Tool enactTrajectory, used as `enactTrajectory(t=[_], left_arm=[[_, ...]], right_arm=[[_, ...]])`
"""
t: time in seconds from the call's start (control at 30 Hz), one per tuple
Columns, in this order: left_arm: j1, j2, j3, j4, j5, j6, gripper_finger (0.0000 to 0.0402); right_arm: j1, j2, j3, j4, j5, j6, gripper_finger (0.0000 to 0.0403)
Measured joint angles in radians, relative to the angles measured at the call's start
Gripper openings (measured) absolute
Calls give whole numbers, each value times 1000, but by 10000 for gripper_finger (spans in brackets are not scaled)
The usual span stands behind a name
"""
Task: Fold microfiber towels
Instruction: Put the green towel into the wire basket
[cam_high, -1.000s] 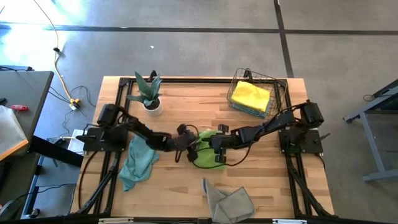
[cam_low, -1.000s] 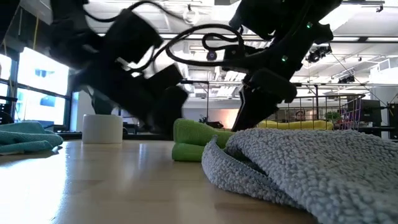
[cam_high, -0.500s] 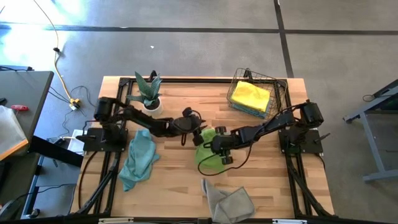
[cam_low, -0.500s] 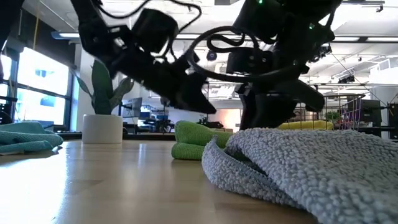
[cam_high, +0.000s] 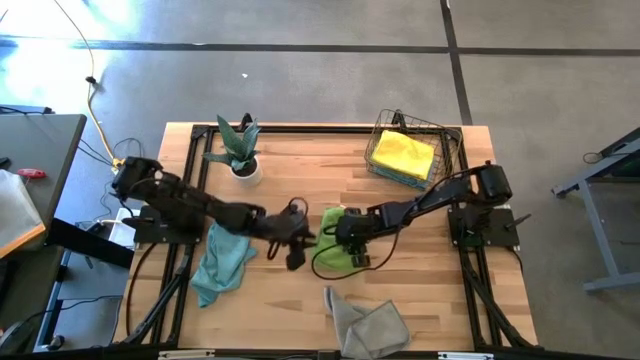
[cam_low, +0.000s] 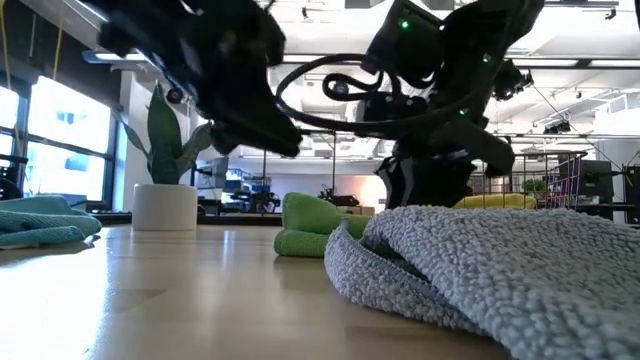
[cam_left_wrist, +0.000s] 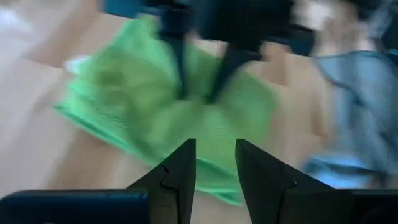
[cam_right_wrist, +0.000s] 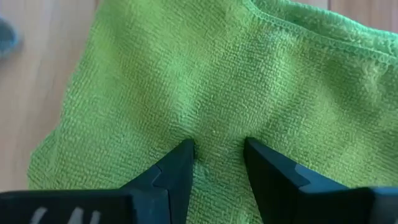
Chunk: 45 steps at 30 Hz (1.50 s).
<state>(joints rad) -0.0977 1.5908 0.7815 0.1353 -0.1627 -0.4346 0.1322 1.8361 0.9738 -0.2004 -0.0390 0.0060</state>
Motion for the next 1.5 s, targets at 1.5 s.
enactTrajectory(t=[1.5], left_arm=[[-177, 304, -59, 82, -447, -147, 103]], right_arm=[[-257, -89, 1, -189, 165, 234, 137]])
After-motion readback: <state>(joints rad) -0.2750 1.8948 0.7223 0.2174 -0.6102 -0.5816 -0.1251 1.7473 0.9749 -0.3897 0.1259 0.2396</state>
